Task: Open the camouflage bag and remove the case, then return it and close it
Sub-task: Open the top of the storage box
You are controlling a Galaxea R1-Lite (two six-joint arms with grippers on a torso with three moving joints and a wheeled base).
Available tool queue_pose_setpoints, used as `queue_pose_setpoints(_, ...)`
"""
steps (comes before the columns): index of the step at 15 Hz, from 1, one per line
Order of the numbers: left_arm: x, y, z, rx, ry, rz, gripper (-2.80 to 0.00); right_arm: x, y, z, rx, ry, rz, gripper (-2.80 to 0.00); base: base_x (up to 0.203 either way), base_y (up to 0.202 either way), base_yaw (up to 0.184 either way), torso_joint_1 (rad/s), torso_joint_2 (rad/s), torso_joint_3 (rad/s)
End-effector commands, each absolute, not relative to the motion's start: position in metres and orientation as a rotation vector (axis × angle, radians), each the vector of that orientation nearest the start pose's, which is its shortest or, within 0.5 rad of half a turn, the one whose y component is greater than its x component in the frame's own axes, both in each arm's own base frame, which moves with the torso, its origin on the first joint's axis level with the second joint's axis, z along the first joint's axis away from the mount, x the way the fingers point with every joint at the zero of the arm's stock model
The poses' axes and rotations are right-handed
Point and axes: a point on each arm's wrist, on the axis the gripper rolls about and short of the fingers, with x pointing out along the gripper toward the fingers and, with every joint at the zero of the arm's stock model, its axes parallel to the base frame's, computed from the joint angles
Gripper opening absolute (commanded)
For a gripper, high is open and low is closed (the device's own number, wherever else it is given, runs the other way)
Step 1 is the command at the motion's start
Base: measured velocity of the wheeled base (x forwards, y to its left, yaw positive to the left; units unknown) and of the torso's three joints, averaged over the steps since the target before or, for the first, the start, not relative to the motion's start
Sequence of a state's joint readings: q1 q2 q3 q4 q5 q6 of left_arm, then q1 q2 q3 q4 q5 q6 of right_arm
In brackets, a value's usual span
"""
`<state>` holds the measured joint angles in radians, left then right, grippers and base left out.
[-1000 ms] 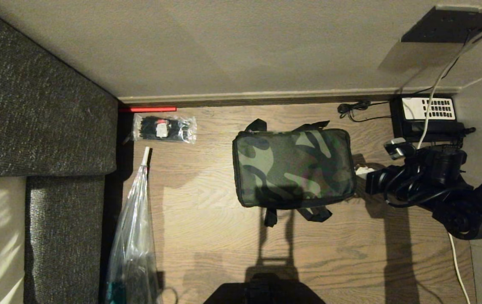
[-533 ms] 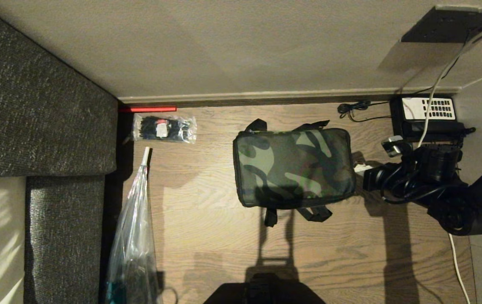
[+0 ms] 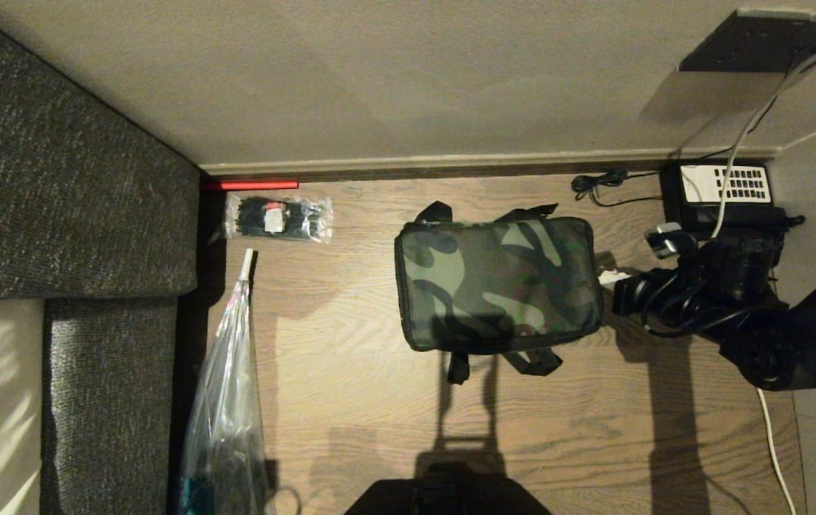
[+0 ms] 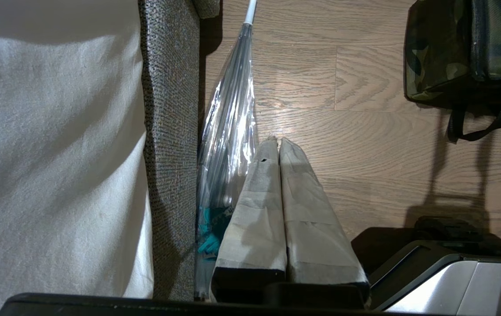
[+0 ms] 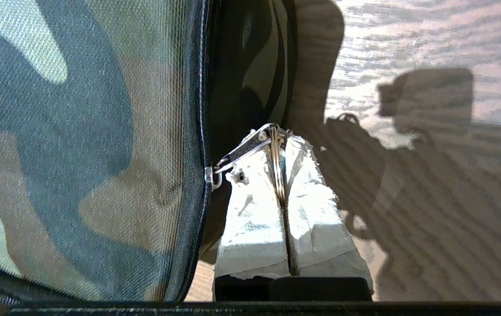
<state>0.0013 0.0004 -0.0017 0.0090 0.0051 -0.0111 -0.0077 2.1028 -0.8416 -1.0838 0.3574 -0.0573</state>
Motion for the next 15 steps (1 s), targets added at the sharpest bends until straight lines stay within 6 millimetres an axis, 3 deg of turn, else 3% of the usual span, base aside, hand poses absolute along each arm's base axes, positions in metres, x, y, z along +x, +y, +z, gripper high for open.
queue_pose_setpoints(1, -0.023, 0.000, 0.075, -0.012, 0.008, 0.006, -2.80, 0.380, 0.004, 0.100, -0.029, 0.145, 0.352, -2.80, 0.000, 0.000, 0.000, 0.000, 0.00, 0.000)
queue_pose_setpoints(15, -0.023, 0.000, 0.075, -0.012, 0.008, 0.008, -2.80, 0.394, 0.002, 0.111, -0.035, 0.093, 0.346, -2.80, 0.000, 0.000, 0.000, 0.000, 0.00, 0.000)
